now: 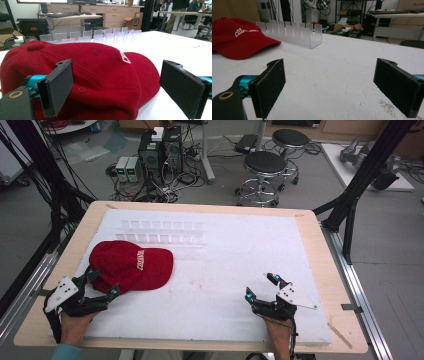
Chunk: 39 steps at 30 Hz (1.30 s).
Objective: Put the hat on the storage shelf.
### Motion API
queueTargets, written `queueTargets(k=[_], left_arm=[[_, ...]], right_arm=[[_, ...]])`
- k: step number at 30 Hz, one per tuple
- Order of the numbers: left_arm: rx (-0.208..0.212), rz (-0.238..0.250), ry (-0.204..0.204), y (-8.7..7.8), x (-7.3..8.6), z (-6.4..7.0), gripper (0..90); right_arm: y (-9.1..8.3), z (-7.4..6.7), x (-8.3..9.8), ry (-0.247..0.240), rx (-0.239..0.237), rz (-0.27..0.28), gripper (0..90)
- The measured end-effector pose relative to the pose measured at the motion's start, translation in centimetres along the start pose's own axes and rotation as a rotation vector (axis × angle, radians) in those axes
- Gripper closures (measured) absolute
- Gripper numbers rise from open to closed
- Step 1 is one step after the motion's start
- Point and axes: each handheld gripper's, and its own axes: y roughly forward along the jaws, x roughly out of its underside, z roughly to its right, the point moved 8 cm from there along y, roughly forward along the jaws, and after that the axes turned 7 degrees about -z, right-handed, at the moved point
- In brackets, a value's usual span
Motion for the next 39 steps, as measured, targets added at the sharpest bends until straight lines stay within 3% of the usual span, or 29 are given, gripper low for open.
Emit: queueTargets(k=[12,20,24,27,32,37,39], left_arm=[[0.002,-0.03,-0.004,0.3,-0.1,0.0,12.0],[-0.015,-0.055,-0.005,0.3,-1.6,-0.3,11.4],[-0.046,-0.075,-0.027,0.0,-2.5,-1.5,10.4],[-0.122,-0.127,-0.022,-0.3,-3.4,-3.0,9.7],[-0.138,-0.159,-0.057,-0.2,-4.0,-4.3,8.5],[-0.146,-0.242,-0.065,0.5,-3.8,-5.7,6.7],[-0.127,-0.279,-0.062,0.8,-3.8,-6.1,6.6]], right_arm=[[0.1,0.0,0.0,-0.004,-0.002,-0.014,9.5],[0.2,-0.1,0.1,0.001,-0.011,-0.023,9.5],[0.2,-0.1,0.1,0.0,-0.01,-0.024,9.5],[0.2,-0.1,0.1,-0.001,-0.008,-0.026,9.5],[0.3,-0.1,0.1,-0.004,-0.006,-0.035,9.5],[0.3,-0.1,0.1,-0.001,-0.008,-0.034,9.5],[0.3,-0.1,0.1,0.001,-0.01,-0.034,9.5]])
